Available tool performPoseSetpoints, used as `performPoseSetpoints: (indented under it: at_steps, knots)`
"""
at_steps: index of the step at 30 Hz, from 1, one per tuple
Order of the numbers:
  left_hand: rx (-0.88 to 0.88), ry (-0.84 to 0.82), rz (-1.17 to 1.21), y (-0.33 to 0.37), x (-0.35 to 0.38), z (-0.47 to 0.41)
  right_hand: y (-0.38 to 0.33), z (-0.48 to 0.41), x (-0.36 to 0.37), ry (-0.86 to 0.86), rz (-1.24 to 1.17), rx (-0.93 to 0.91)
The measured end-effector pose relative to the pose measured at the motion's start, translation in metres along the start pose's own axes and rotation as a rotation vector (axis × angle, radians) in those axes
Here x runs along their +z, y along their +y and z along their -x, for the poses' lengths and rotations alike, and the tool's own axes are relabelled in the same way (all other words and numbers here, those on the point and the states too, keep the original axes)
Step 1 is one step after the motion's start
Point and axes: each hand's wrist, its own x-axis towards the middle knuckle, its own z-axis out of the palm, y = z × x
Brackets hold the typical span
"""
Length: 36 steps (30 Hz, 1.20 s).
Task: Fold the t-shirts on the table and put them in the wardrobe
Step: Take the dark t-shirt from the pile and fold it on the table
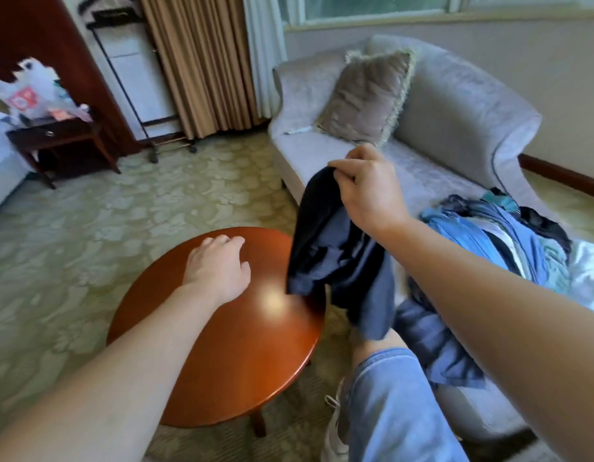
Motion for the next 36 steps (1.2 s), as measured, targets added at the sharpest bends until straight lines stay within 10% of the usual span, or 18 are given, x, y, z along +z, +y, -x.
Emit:
performPoseSetpoints:
  at_steps: [13,36]
  knots:
    - [-0.326,0.357,0.619,-0.108,-0.065,0.028,-0.175,-0.065,0.084,-0.127,-0.262,-0.148]
    - [-0.316,-0.136,0.917,-0.082,0.077,0.021,-0.055,0.06,0.202,-0.533,-0.462,0.35]
